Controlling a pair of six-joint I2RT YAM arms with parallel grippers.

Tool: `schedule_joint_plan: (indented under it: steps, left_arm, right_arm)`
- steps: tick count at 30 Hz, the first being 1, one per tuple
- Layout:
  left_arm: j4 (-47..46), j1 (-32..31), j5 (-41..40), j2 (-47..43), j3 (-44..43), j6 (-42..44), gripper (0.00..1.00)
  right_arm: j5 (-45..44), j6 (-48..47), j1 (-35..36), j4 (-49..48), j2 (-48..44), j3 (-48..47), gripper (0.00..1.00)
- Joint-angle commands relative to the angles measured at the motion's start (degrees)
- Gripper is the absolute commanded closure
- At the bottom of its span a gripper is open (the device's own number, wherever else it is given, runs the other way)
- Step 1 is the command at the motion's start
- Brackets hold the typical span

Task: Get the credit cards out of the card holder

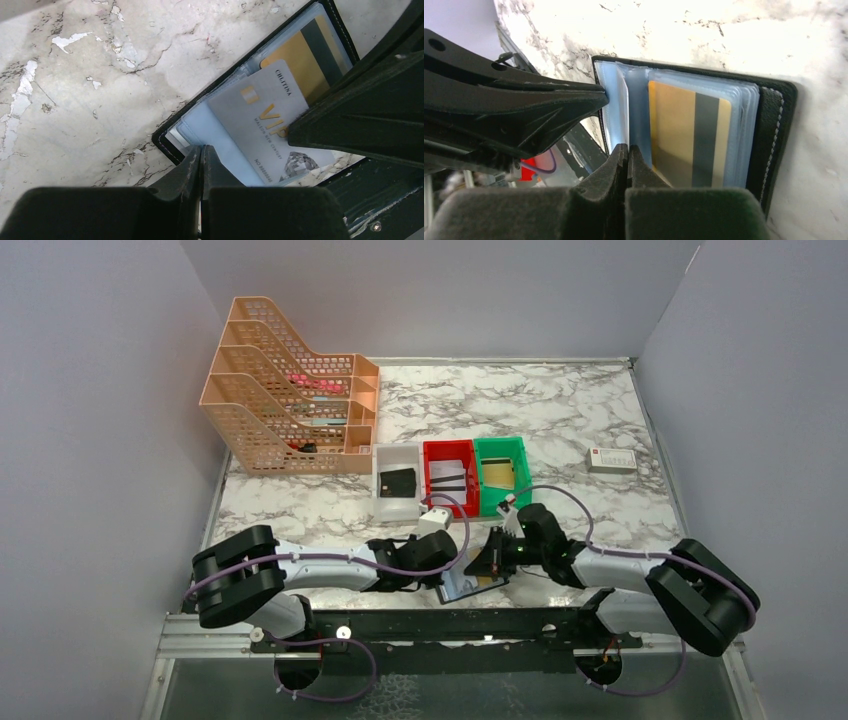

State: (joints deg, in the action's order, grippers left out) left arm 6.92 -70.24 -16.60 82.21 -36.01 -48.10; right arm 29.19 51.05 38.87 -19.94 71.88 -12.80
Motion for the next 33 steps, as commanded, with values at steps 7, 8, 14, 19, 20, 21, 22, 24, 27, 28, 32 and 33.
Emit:
schedule_joint_plan:
  steps: [7, 8, 14, 19, 20, 21, 22, 24, 27, 28, 32, 33]
  left_arm:
    - [5.1, -1.0, -0.3, -2.4, 1.7, -0.1, 0.95]
    - [5.4, -1.0, -0.6, -2.9, 1.9, -0.2, 0.95]
    - [6.0, -0.5, -1.7, -6.0, 3.0, -0.2, 0.91]
    - [6.1, 2.3, -0.5, -10.0, 2.6, 2.1, 0.57]
    - [6.4, 3.3, -0.2, -11.3, 2.3, 3.0, 0.49]
    - [6.9, 4.5, 0.2, -12.6, 2.0, 3.9, 0.43]
    - [7.4, 5.8, 0.7, -13.9, 1.7, 4.9, 0.37]
    - [8.9, 8.7, 1.9, -16.7, 0.8, 6.9, 0.26]
    - [13.4, 13.7, 2.0, -19.7, -1.1, 9.2, 0.18]
    - [15.5, 15.7, 1.4, -20.5, -1.7, 9.7, 0.15]
    - [23.3, 25.2, 0.1, -24.2, -3.3, 10.6, 0.11]
    - [24.0, 27.6, 0.4, -25.8, -3.4, 11.0, 0.11]
  right_arm:
    - [-23.4, -9.2, -1.2, 30.4, -22.8, -6.9, 0.99]
    - [-24.5, -9.3, -1.2, 32.1, -25.0, -7.5, 0.99]
    - [-25.6, -11.6, -1.2, 37.5, -33.6, -11.4, 0.99]
    - [-22.3, -13.3, -1.2, 35.9, -35.2, -13.1, 0.99]
    - [-21.6, -13.6, -1.2, 35.3, -35.1, -13.2, 0.99]
    - [-20.5, -14.2, -1.2, 34.2, -34.8, -13.2, 0.99]
    - [-19.2, -14.9, -1.2, 32.8, -34.4, -13.2, 0.99]
    - [-17.1, -15.5, -1.2, 30.3, -33.2, -13.2, 0.99]
    - [-15.6, -16.4, -1.2, 26.8, -30.9, -13.8, 0.99]
    - [-15.5, -16.7, -1.2, 25.6, -30.2, -14.2, 0.99]
    - [-15.9, -19.2, -1.2, 21.9, -26.8, -16.8, 0.99]
    - [-16.3, -19.9, -1.2, 21.3, -25.9, -17.6, 0.99]
